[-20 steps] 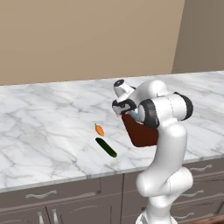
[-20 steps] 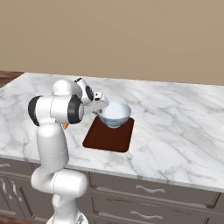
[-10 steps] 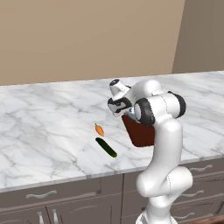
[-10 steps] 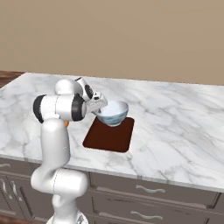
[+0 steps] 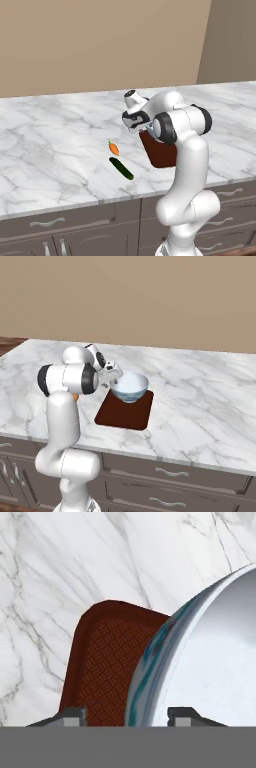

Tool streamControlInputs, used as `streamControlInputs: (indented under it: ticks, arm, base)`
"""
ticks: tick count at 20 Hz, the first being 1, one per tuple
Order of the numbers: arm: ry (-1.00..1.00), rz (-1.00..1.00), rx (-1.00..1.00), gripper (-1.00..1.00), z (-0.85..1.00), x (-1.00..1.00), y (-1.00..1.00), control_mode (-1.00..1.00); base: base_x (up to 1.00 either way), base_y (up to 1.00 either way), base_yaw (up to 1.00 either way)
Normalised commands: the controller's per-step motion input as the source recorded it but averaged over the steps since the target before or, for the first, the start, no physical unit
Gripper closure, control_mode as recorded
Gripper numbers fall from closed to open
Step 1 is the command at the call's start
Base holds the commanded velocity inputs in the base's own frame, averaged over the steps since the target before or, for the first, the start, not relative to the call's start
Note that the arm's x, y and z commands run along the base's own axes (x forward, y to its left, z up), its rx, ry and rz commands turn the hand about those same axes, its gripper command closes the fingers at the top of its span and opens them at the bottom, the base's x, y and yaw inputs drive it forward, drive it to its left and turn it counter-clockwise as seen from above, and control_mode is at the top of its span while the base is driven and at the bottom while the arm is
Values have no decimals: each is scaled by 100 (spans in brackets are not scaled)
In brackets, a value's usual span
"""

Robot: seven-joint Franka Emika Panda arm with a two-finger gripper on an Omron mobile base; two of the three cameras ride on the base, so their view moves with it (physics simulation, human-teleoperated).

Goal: Place the two vegetables and bowl onto the tray for setting up a vegetable dip station.

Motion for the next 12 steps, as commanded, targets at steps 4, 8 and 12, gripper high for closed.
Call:
streamControlInputs:
  ticks: [4,8,12]
  arm:
    - [0,0,0,-100,0,-5,-1,-100]
    - [2,-9,0,-100,22,-2,4,-100]
    - [1,-7,10,-100,66,-8,0,-100]
  base:
    - [0,0,0]
    - [0,0,0]
    - [0,0,0]
